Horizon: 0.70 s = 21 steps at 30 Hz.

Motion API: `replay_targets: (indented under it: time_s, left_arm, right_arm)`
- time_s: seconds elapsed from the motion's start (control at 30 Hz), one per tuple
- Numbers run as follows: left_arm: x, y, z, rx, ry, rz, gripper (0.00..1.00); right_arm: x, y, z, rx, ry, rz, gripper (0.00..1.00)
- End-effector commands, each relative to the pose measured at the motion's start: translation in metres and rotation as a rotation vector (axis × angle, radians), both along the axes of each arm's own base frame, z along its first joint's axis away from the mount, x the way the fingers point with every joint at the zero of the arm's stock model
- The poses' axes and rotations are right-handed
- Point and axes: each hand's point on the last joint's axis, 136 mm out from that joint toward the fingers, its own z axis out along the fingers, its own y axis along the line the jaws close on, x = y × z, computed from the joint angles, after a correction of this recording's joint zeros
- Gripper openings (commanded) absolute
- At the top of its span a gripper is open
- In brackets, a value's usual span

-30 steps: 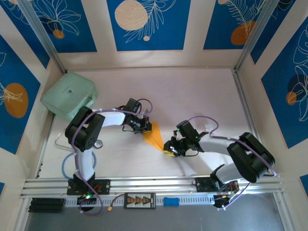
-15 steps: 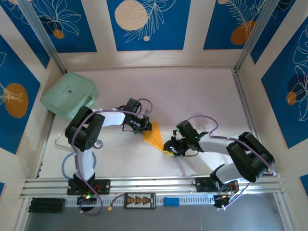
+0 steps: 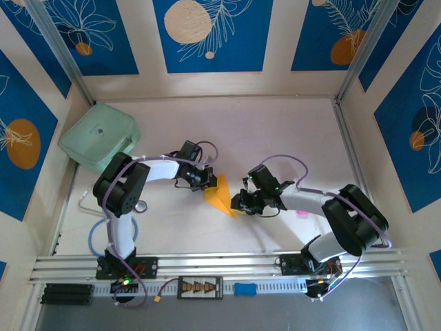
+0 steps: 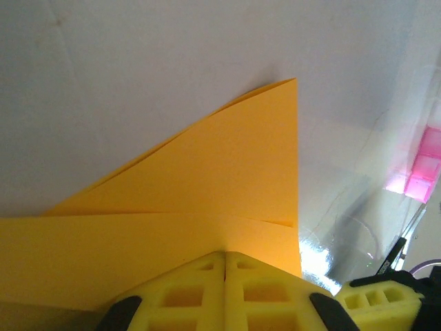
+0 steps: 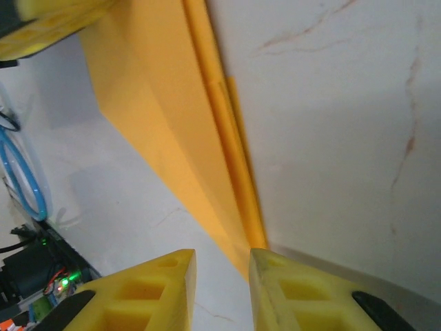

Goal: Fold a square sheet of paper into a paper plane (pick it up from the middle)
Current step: Turn over the paper at the center of the table.

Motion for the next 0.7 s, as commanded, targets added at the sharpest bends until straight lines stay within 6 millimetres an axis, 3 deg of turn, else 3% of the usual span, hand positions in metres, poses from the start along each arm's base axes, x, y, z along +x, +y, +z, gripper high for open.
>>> replay_targets:
  time_s: [0.0, 0.67]
  left_arm:
    - [-0.002, 0.010, -0.014, 0.041, 0.054, 0.020, 0.05]
    - [-0.001, 0.011, -0.014, 0.039, 0.056, 0.026, 0.05]
  right_arm:
    - [-0.003, -0.003, -0.008, -0.036, 0.020, 0.024, 0.28]
    - [-0.008, 0.012, -0.009, 0.059, 0.016, 0.081, 0.22]
